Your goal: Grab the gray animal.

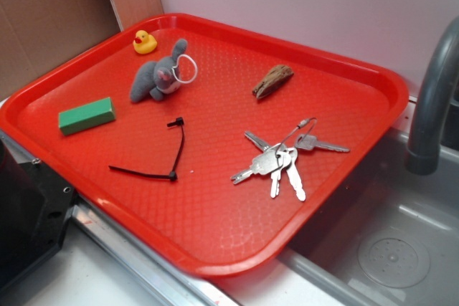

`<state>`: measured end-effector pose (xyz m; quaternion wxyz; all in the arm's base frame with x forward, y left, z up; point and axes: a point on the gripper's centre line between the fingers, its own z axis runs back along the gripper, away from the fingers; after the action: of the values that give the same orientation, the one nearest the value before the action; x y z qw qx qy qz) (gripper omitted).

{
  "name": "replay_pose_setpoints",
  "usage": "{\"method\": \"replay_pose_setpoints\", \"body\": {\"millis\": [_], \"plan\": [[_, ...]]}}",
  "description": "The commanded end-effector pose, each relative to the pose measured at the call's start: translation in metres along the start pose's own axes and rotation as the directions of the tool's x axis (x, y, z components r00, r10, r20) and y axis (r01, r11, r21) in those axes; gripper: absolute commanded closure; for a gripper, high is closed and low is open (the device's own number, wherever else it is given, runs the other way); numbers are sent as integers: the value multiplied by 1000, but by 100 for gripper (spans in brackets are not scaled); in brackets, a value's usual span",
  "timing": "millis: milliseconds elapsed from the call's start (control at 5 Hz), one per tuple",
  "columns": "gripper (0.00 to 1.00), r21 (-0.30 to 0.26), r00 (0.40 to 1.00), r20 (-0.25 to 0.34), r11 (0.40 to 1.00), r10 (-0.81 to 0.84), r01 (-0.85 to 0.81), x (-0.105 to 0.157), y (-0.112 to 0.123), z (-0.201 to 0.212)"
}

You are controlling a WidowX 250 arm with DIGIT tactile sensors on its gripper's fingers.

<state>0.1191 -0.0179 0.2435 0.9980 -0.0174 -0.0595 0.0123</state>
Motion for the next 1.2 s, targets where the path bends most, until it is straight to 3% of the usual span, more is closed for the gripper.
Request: {"method": "replay_pose_setpoints", "body": {"millis": [0,200,400,600,800,1000], "plan": [[0,0,1000,0,1000,0,0,0,0,0],[0,41,999,-14,998,-45,46,39,3,-11],[0,43,963,-22,962,-268,269,71,8,-33],[0,19,866,-34,866,-498,499,92,28,-68],[0,-23,719,-15,719,-695,695,95,39,-98],[0,-53,517,-80,522,-852,852,96,42,-128]]}}
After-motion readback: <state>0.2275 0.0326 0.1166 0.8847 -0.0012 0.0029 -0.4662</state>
